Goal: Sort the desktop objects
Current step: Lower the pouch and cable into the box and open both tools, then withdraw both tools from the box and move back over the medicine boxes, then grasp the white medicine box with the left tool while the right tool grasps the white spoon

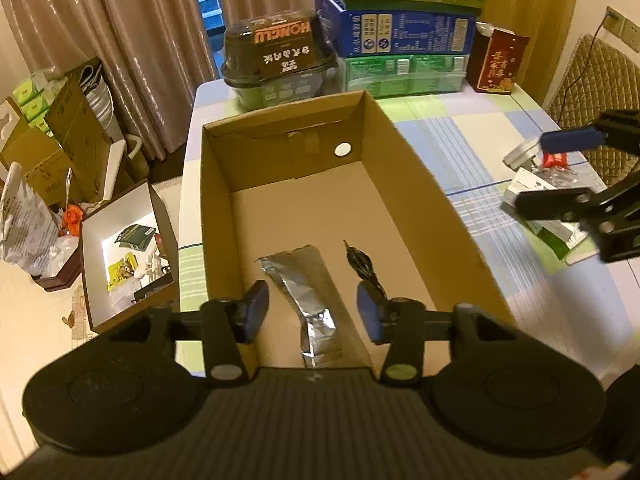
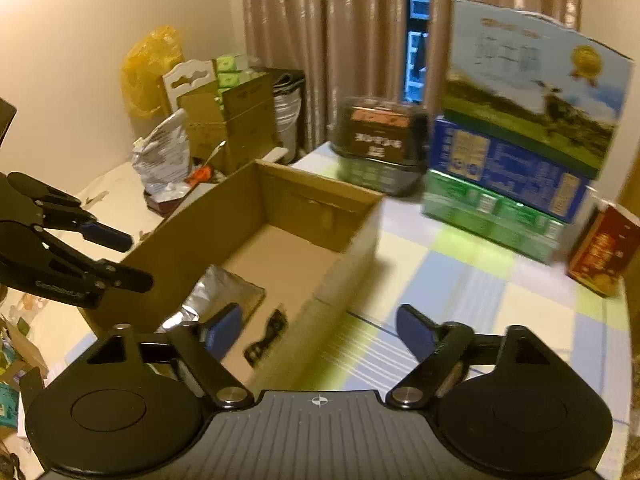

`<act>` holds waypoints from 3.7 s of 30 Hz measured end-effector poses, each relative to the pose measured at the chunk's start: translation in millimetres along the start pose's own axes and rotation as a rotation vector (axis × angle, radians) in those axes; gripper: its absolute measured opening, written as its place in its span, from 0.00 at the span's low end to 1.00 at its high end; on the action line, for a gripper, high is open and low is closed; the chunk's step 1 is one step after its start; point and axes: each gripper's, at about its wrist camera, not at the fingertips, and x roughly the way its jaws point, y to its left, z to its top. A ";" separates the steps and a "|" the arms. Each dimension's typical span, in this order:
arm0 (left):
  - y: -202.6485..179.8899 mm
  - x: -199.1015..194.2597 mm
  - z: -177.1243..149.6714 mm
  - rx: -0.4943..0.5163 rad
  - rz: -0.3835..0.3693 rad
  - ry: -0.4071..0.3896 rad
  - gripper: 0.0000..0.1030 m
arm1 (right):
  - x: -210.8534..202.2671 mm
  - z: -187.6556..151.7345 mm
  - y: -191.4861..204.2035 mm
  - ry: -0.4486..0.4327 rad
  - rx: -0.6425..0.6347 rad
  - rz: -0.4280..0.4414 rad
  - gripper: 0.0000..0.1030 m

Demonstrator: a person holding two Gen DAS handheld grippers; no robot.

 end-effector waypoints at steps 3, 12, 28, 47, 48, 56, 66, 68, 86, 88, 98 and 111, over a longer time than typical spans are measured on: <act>-10.8 -8.6 -4.3 0.007 -0.006 -0.011 0.53 | -20.2 -13.7 -15.6 -0.031 0.030 0.007 0.98; -50.1 -36.9 -9.2 0.056 -0.017 -0.067 0.86 | -64.0 -51.9 -53.3 0.014 0.005 -0.101 0.98; -137.0 -61.5 -1.9 0.190 -0.131 -0.153 0.99 | -149.9 -153.7 -115.3 0.035 -0.210 -0.206 0.98; -232.8 -35.3 6.8 0.453 -0.272 -0.078 0.99 | -175.5 -211.8 -157.6 0.124 -0.231 -0.140 0.98; -236.4 -32.3 7.0 0.467 -0.277 -0.072 0.99 | -174.0 -213.1 -158.5 0.128 -0.236 -0.133 0.98; -263.0 -5.3 2.8 0.593 -0.295 -0.033 0.99 | -158.2 -224.3 -162.5 0.179 -0.267 -0.087 0.98; -284.7 34.7 0.1 0.755 -0.309 0.009 0.99 | -122.6 -229.6 -179.5 0.250 -0.312 -0.024 0.98; -288.4 41.9 1.3 0.792 -0.309 0.011 0.99 | -114.8 -226.3 -182.5 0.262 -0.336 -0.015 0.98; -306.8 108.7 21.2 1.192 -0.332 -0.050 0.98 | -38.0 -222.2 -202.1 0.467 -0.634 0.101 0.73; -311.0 119.0 21.3 1.260 -0.330 -0.057 0.97 | -31.4 -222.9 -205.5 0.485 -0.633 0.101 0.68; -321.0 164.8 26.0 1.447 -0.294 -0.093 0.93 | -20.1 -223.7 -216.2 0.507 -0.581 0.125 0.40; -333.6 193.5 31.6 1.712 -0.353 -0.131 0.92 | -18.8 -224.5 -202.4 0.522 -0.620 0.132 0.30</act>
